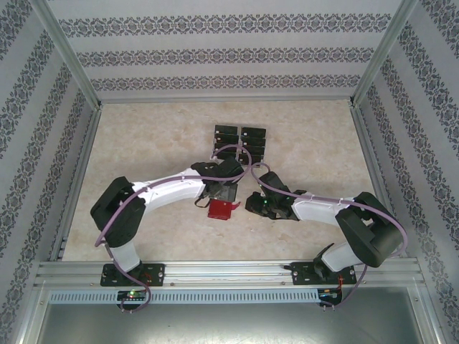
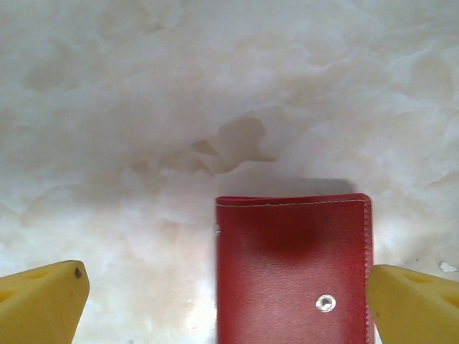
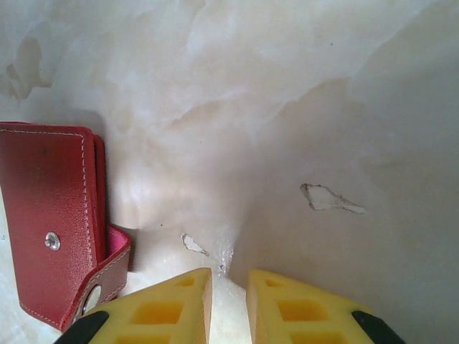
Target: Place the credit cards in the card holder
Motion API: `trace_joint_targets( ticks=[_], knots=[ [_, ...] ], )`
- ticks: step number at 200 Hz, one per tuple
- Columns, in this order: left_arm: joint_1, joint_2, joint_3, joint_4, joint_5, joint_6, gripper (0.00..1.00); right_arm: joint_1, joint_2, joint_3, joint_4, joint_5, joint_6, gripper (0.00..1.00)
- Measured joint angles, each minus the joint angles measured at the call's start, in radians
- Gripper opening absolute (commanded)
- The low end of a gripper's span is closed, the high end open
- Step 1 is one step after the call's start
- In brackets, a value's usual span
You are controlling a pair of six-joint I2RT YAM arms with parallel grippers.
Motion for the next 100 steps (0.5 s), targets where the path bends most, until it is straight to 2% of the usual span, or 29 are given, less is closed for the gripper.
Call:
trace_joint_targets(
  ticks=[57,62,72,76,100],
  knots=[
    [0.039,-0.044,-0.065,0.0,0.003,0.001,1.0,-0.009,-0.078,0.001,-0.031,-0.001,-0.01,0.24],
    [0.039,-0.044,-0.068,0.0,0.005,0.001,1.0,-0.005,-0.092,0.004,-0.036,0.0,-0.01,0.28],
    [0.039,-0.044,-0.074,0.0,0.007,0.0,1.0,0.01,-0.109,0.019,-0.053,0.0,-0.008,0.45],
    [0.039,-0.044,-0.077,0.0,0.009,0.0,1.0,0.018,-0.114,0.03,-0.061,0.0,-0.011,0.49],
    [0.039,-0.044,-0.085,0.001,0.012,0.0,1.0,0.067,-0.109,0.112,-0.105,0.007,-0.014,0.5]
  ],
)
